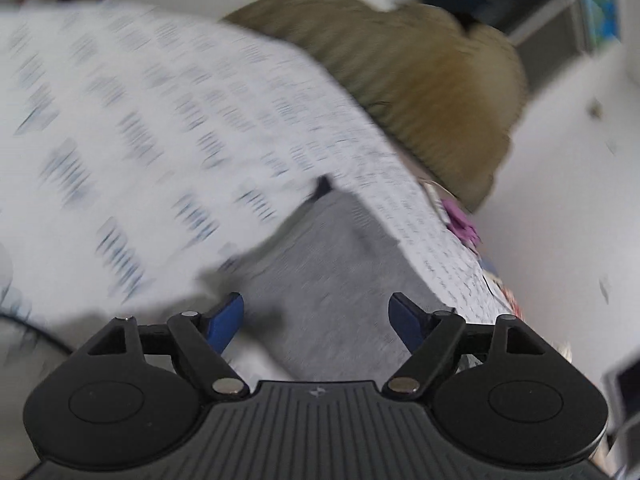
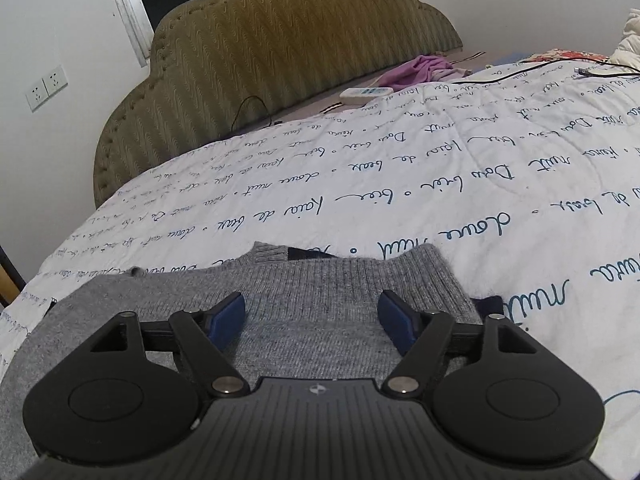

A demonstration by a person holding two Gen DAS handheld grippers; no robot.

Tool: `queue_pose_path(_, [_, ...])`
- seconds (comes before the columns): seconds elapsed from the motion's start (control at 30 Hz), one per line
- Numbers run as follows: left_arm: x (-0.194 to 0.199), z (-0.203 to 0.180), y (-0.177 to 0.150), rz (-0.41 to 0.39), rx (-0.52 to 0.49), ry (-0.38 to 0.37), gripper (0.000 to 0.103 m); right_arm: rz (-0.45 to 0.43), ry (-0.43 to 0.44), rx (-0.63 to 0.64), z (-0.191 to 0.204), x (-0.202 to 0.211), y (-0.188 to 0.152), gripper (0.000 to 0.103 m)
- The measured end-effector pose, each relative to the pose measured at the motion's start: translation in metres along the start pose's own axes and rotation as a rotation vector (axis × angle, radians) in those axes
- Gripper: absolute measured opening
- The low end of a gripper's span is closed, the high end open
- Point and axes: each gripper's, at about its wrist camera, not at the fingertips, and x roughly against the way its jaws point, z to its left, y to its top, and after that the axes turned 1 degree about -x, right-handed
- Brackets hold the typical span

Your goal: Fold small clothes

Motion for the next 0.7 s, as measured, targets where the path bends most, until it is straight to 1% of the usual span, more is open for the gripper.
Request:
queue_pose_path(0.03, [-0.004,0.005,0.000,0.021,0.033,0.005,0.080,-0.001,0.002,-0.002,0.000,0.000,0.000,0.075])
queue_pose_path(0.07, [-0.009,0.010,0.001,0.044,0.078,0.025,0.080,-0.003,0.004,-0.006,0.000,0.001,0.000,0.075])
queue_pose_path(0.1, [-0.014,0.015,0.003,0.056,0.131,0.030,0.080,-0.005,0.008,-0.011,-0.001,0.001,0.000,0.075])
queue_pose_path(0.13, [-0.019,0.018,0.005,0.063,0.156,0.023,0.080,-0.007,0.012,-0.017,-0.002,0.002,0.000,0.075])
queue_pose_path(0.23, [-0.026,0.016,0.005,0.047,0.160,0.037,0.079,-0.013,0.025,-0.036,-0.005,0.003,-0.001,0.075])
queue_pose_path(0.27, [-0.031,0.013,0.008,0.053,0.154,0.033,0.079,-0.015,0.029,-0.042,-0.006,0.004,-0.001,0.075])
queue_pose_path(0.3, [-0.036,0.010,0.010,0.059,0.144,0.045,0.078,-0.017,0.032,-0.046,-0.007,0.004,-0.001,0.075])
queue_pose_path(0.33, [-0.040,0.006,0.012,0.056,0.139,0.062,0.069,-0.018,0.037,-0.051,-0.007,0.004,-0.001,0.075])
queue_pose_path(0.37, [-0.044,0.003,0.013,0.062,0.137,0.078,0.051,-0.019,0.042,-0.056,-0.008,0.005,-0.001,0.076])
queue_pose_path(0.43, [-0.052,-0.001,0.013,0.097,0.122,0.131,0.041,-0.021,0.055,-0.064,-0.009,0.005,-0.001,0.078])
queue_pose_path(0.47, [-0.054,-0.004,0.011,0.090,0.098,0.151,0.036,-0.022,0.063,-0.070,-0.010,0.005,-0.001,0.079])
queue_pose_path(0.5, [-0.056,-0.009,0.010,0.089,0.058,0.172,0.035,-0.023,0.071,-0.075,-0.011,0.006,-0.001,0.079])
queue_pose_path(0.53, [-0.056,-0.014,0.007,0.086,0.005,0.200,0.027,-0.025,0.076,-0.081,-0.012,0.006,-0.001,0.079])
queue_pose_path(0.57, [-0.056,-0.018,0.005,0.076,-0.039,0.230,0.013,-0.025,0.080,-0.085,-0.012,0.006,-0.001,0.080])
queue_pose_path(0.63, [-0.054,-0.023,0.002,0.056,-0.053,0.253,0.007,-0.025,0.089,-0.092,-0.014,0.006,-0.001,0.081])
queue_pose_path(0.67, [-0.052,-0.028,0.002,0.038,-0.064,0.258,0.006,-0.025,0.093,-0.094,-0.014,0.006,-0.001,0.081])
queue_pose_path(0.7, [-0.050,-0.036,0.003,0.014,-0.097,0.254,0.006,-0.025,0.096,-0.096,-0.014,0.006,-0.001,0.081])
